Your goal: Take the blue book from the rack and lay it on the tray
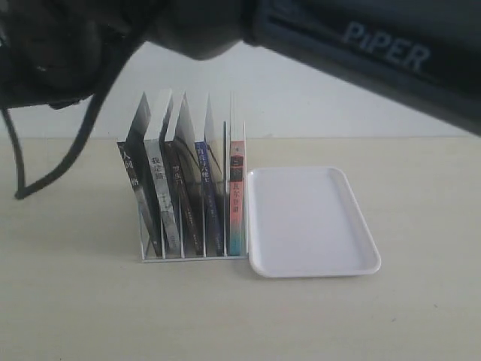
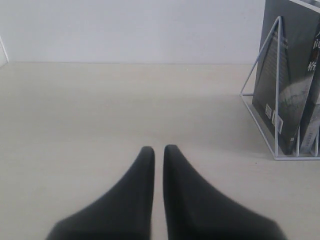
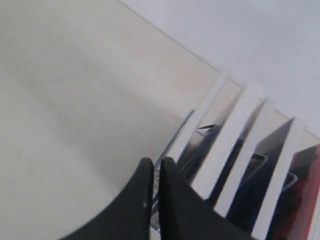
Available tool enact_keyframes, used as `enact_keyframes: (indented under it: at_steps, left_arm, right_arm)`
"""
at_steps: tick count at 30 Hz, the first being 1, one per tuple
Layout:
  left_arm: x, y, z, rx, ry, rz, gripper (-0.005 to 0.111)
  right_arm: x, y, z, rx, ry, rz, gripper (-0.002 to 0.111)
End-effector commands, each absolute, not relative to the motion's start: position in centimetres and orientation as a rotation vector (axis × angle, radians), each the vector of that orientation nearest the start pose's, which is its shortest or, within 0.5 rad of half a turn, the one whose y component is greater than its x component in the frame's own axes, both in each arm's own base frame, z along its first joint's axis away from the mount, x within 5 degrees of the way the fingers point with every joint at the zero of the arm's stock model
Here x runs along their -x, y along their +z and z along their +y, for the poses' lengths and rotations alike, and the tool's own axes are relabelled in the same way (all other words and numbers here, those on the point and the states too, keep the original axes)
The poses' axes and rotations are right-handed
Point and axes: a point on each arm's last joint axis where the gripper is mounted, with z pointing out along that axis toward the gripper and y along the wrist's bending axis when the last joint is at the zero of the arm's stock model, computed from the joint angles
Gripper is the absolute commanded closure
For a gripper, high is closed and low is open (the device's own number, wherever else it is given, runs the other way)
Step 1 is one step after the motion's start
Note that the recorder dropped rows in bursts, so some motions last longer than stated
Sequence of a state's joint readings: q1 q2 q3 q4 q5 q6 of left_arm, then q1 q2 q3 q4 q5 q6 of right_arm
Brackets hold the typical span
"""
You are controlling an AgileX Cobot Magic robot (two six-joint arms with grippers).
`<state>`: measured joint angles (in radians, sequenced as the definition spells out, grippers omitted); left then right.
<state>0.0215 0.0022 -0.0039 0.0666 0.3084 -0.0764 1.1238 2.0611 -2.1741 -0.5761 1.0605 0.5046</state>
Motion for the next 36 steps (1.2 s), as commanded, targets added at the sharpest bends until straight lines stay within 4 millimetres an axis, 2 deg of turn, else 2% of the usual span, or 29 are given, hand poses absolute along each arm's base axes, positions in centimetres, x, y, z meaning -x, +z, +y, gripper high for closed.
enact_keyframes:
  at_steps: [1,4,6,9,12,16,19,23,29,32,36]
  left_arm:
    - [-5.4,18.6,0.3,0.034,0.022,1.787,0.101]
    - [-5.4,18.6,0.3,0.034,0.022,1.787,0.101]
    - [-5.4,18.6,0.3,0.034,0.022,1.787,0.101]
    - [-5.4,18.6,0.3,0.034,0.023,1.789,0.101]
    - [-5.4,18.6,0.3,0.034,0.023,1.789,0.101]
    - [-5.4,18.6,0.3,0.034,0.023,1.789,0.101]
    - [-5.4,18.6,0.3,0.034,0.023,1.789,0.101]
    - [-5.4,18.6,0.3,0.034,0.023,1.789,0.101]
    - [-5.4,18.6,0.3,0.034,0.023,1.789,0.101]
    - [-5.4,18.6,0.3,0.034,0.023,1.789,0.101]
    - [-5.4,18.6,0.3,0.034,0.023,1.789,0.101]
  right_arm:
    - [-28.2,36.7,37.2,0.578,0.186,2.224,0.104]
    - [-30.4,36.3,35.4,0.484,0.257,2.314,0.103]
    - [-31.0,36.3,35.0,0.469,0.254,2.306,0.094]
    - [-30.8,36.5,35.6,0.560,0.313,2.264,0.078]
    - [-30.4,36.5,36.6,0.568,0.467,2.272,0.070]
    - [-30.4,35.2,37.2,0.543,0.519,2.337,0.070]
    - [-30.5,32.5,38.5,0.593,0.523,2.407,0.070]
    - [-30.8,30.9,39.1,0.577,0.502,2.432,0.070]
    - [-31.3,31.0,38.8,0.554,0.433,2.401,0.070]
    - [-31.3,32.0,38.5,0.545,0.428,2.373,0.070]
    - [-31.3,31.8,38.4,0.546,0.421,2.381,0.070]
